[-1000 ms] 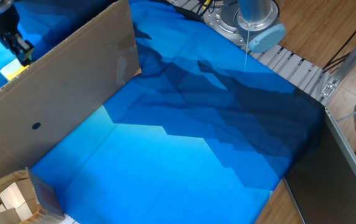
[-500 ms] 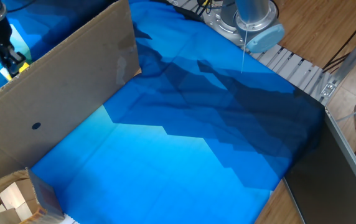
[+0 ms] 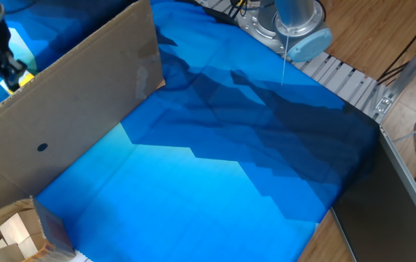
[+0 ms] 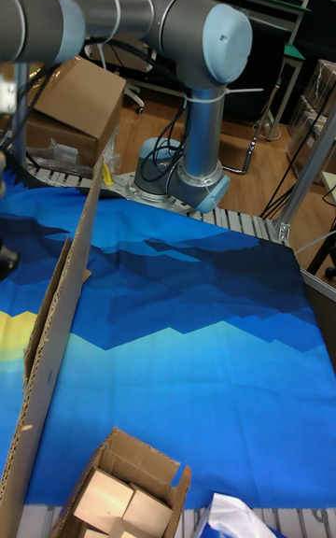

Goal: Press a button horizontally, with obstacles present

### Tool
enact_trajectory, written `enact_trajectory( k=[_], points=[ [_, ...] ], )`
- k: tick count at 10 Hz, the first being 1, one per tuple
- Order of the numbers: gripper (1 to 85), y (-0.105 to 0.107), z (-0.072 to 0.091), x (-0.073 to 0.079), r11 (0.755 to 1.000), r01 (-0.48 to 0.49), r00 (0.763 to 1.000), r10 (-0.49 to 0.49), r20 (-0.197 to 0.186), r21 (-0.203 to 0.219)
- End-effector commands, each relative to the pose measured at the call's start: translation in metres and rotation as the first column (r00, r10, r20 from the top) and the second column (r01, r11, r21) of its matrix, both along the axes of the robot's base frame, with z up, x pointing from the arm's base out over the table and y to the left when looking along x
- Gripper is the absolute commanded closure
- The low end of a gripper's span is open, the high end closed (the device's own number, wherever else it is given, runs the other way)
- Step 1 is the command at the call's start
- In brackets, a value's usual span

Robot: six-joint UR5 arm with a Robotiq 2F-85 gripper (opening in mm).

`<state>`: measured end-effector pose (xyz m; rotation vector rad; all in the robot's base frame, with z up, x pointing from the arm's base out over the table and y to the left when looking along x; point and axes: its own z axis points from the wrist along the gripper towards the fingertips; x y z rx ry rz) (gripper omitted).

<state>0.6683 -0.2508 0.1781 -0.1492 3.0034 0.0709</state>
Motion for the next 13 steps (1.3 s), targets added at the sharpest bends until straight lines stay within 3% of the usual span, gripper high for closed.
enact_trajectory(
  k=[1, 3, 4, 6, 9, 11, 13],
  points=[
    [84.7, 0.012, 0.064, -0.033, 0.999, 0.044, 0.996, -0.043, -0.079, 0.003],
    [84.7, 0.038, 0.100, -0.033, 0.996, 0.084, 0.990, -0.084, -0.109, -0.009],
    [84.7, 0.057, 0.107, -0.032, 0.993, 0.113, 0.987, -0.114, -0.110, -0.019],
    [84.7, 0.077, 0.103, -0.034, 0.990, 0.137, 0.985, -0.141, -0.095, -0.043],
    [84.7, 0.086, 0.096, -0.037, 0.985, 0.162, 0.982, -0.167, -0.093, -0.068],
    [84.7, 0.075, 0.098, -0.034, 0.990, 0.129, 0.986, -0.135, -0.101, -0.058],
    [84.7, 0.089, 0.098, -0.031, 0.997, 0.071, 0.993, -0.071, -0.092, -0.008]
  ],
)
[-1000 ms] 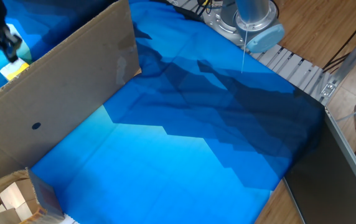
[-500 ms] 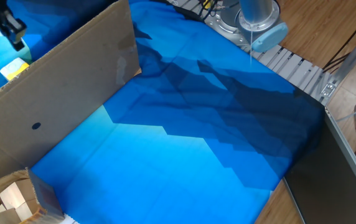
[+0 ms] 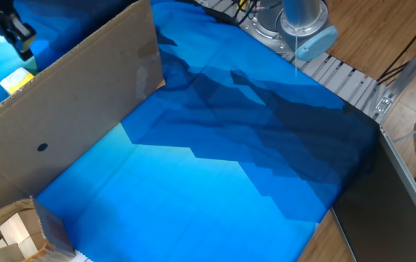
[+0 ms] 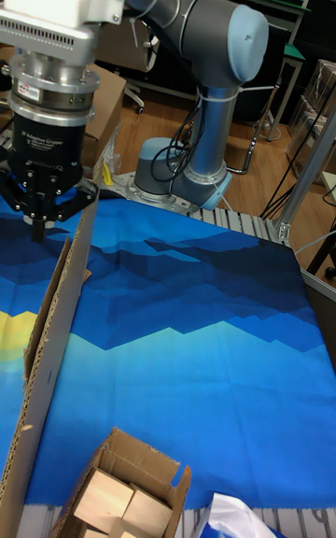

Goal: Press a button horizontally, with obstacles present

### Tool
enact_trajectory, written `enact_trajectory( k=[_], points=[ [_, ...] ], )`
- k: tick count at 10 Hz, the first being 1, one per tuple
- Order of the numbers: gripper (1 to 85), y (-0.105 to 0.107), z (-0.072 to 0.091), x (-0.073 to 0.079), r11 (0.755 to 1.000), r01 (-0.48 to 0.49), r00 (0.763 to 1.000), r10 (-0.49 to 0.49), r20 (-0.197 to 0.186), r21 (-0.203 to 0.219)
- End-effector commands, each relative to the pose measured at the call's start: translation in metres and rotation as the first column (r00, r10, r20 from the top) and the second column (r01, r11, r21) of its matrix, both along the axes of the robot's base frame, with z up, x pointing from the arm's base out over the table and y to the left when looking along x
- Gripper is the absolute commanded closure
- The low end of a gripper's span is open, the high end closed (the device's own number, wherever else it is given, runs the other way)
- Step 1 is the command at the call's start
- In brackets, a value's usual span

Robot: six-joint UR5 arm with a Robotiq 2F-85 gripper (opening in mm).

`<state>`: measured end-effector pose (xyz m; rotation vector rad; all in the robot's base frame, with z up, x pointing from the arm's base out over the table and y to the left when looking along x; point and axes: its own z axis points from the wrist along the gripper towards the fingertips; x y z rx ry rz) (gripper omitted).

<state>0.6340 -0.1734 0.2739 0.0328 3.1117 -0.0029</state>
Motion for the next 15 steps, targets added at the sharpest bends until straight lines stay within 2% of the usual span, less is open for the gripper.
enact_trajectory(
  k=[1, 2, 3, 4, 5, 6, 7, 9, 10, 11, 12, 13, 15],
  points=[
    [84.7, 0.026, 0.004, 0.007, 0.993, -0.071, 0.997, 0.068, 0.032, 0.099],
    [84.7, 0.038, 0.006, 0.014, 0.986, -0.096, 0.994, 0.088, 0.065, 0.138],
    [84.7, 0.036, 0.007, 0.025, 0.983, -0.132, 0.987, 0.119, 0.111, 0.125],
    [84.7, 0.033, 0.007, 0.032, 0.982, -0.156, 0.980, 0.141, 0.140, 0.103],
    [84.7, 0.031, 0.006, 0.027, 0.983, -0.155, 0.983, 0.142, 0.120, 0.100],
    [84.7, 0.028, 0.028, 0.010, 0.986, -0.144, 0.988, 0.139, 0.074, 0.079],
    [84.7, 0.036, 0.053, -0.003, 0.990, -0.119, 0.992, 0.115, 0.045, 0.079],
    [84.7, 0.067, 0.090, -0.013, 0.995, -0.057, 0.998, 0.057, 0.009, 0.078],
    [84.7, 0.094, 0.103, -0.014, 0.996, -0.011, 1.000, 0.011, 0.002, 0.084],
    [84.7, 0.116, 0.105, -0.013, 0.997, 0.027, 1.000, -0.027, 0.004, 0.073],
    [84.7, 0.132, 0.099, -0.010, 0.997, 0.053, 0.998, -0.054, 0.021, 0.061],
    [84.7, 0.143, 0.089, -0.007, 0.996, 0.069, 0.997, -0.071, 0.042, 0.053],
    [84.7, 0.150, 0.067, 0.003, 0.996, 0.081, 0.995, -0.084, 0.056, 0.046]
  ],
)
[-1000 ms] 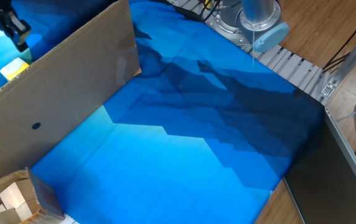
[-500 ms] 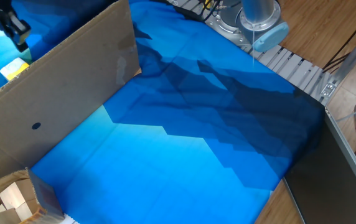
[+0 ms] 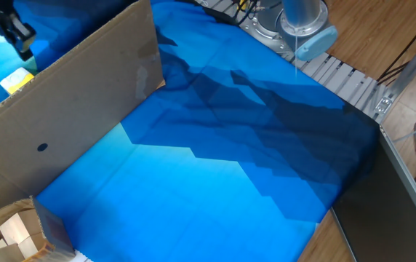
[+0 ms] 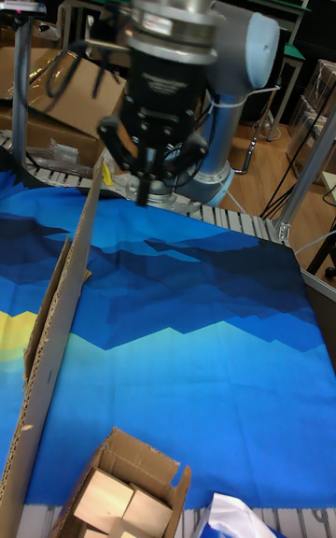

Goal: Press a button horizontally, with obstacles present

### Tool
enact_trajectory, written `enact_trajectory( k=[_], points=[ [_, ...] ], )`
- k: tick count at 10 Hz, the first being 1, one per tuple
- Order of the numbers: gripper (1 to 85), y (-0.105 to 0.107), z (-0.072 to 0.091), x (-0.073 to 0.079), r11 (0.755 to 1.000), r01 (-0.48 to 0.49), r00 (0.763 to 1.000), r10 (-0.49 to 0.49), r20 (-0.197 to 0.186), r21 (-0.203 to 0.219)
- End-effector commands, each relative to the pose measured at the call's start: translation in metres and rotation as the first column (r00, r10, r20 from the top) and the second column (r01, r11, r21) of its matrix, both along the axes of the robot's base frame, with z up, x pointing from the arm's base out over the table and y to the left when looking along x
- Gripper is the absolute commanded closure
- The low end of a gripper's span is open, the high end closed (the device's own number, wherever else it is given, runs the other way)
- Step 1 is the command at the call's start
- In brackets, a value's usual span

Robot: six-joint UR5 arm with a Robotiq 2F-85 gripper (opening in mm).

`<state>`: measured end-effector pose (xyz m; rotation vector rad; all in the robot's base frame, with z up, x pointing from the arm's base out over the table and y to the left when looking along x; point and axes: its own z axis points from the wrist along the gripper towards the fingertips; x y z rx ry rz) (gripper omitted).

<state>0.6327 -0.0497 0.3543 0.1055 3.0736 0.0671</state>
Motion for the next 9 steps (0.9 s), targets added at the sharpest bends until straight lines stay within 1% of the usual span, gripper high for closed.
enact_trajectory(
  k=[1, 4, 6, 7, 8, 9],
  points=[
    [84.7, 0.026, -0.028, 0.012, 0.999, 0.037, 0.999, -0.037, 0.035, 0.000],
    [84.7, 0.030, -0.074, 0.031, 0.999, 0.035, 0.996, -0.035, 0.079, 0.000],
    [84.7, 0.034, -0.098, 0.041, 0.999, 0.040, 0.993, -0.039, 0.109, -0.006],
    [84.7, 0.034, -0.107, 0.045, 0.999, 0.042, 0.992, -0.040, 0.121, -0.011],
    [84.7, 0.035, -0.112, 0.046, 0.999, 0.042, 0.991, -0.040, 0.126, -0.013],
    [84.7, 0.036, -0.114, 0.047, 0.999, 0.042, 0.991, -0.040, 0.130, -0.014]
  ],
)
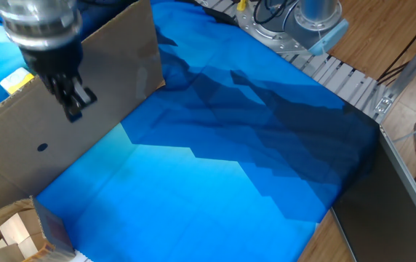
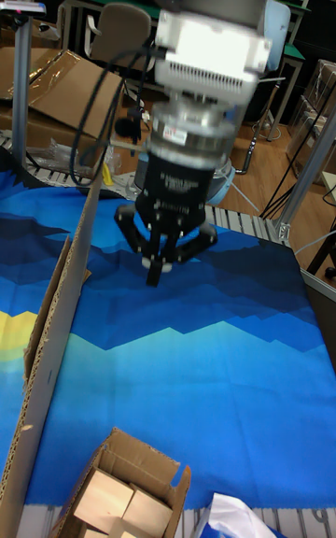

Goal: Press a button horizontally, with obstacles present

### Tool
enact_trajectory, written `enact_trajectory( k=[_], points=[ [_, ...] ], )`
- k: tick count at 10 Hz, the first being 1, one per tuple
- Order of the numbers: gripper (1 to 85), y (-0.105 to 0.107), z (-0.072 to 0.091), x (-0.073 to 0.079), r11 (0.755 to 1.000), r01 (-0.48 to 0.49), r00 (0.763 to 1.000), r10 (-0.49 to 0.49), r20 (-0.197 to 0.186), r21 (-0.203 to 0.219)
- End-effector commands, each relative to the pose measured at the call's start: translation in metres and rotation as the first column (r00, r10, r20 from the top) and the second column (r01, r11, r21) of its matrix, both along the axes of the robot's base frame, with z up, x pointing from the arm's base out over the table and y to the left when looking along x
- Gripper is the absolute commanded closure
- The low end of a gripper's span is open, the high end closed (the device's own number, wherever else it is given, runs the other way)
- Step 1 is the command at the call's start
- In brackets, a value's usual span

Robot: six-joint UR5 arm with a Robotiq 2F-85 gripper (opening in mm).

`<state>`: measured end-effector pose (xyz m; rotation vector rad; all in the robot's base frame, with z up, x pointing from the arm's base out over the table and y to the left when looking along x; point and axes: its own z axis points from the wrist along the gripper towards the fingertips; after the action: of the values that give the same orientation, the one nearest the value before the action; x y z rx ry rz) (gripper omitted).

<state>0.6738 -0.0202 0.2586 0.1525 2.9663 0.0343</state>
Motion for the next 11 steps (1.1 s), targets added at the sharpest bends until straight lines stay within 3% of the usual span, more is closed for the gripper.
enact_trajectory(
  k=[1, 2, 7, 11],
  points=[
    [84.7, 0.006, -0.015, 0.003, 1.000, 0.005, 1.000, -0.005, 0.019, -0.005],
    [84.7, 0.013, -0.008, 0.001, 1.000, 0.014, 1.000, -0.014, 0.009, -0.003],
    [84.7, 0.011, -0.008, -0.007, 0.999, 0.031, 0.999, -0.031, -0.019, -0.015],
    [84.7, 0.009, -0.008, -0.004, 0.999, 0.028, 1.000, -0.028, -0.007, -0.022]
  ],
)
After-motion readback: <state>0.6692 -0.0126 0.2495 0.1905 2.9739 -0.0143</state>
